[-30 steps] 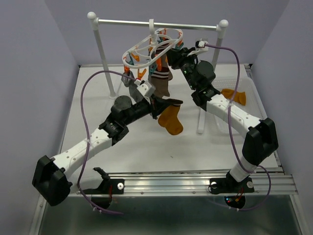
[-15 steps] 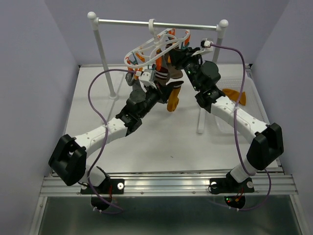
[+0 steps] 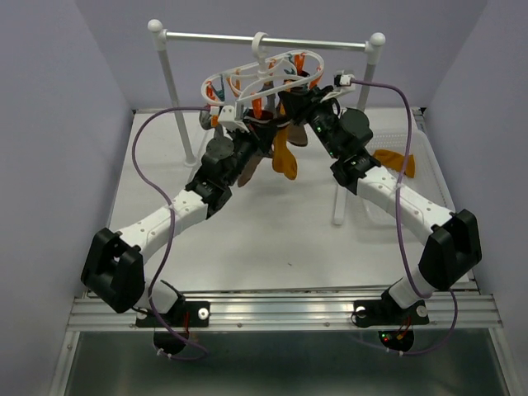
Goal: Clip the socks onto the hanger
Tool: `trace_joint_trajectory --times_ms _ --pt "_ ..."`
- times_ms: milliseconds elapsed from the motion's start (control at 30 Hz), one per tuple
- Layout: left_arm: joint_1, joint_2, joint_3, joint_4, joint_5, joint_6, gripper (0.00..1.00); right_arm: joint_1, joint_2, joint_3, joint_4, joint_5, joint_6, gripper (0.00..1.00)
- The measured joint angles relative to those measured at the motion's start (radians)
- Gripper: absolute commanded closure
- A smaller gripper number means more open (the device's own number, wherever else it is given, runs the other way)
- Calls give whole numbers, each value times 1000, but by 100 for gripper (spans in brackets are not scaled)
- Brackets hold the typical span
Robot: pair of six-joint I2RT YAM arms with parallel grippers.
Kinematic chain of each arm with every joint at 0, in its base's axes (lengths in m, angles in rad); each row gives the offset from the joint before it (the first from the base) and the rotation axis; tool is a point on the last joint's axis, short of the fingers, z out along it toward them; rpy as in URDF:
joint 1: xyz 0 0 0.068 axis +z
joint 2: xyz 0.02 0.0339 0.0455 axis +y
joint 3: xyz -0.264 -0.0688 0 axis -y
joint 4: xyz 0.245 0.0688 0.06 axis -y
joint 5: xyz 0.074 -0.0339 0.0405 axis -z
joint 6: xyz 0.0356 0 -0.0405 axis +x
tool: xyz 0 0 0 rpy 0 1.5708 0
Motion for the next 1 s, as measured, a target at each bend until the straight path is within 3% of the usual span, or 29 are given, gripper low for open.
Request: trace_joint_trajectory --times_ms 567,1000 --pt "80 -10 156 -299 252 -33 100 0 0 -71 186 -274 -227 99" --pt "130 -54 158 -348 350 -40 100 -21 0 -71 215 -417 -307 99"
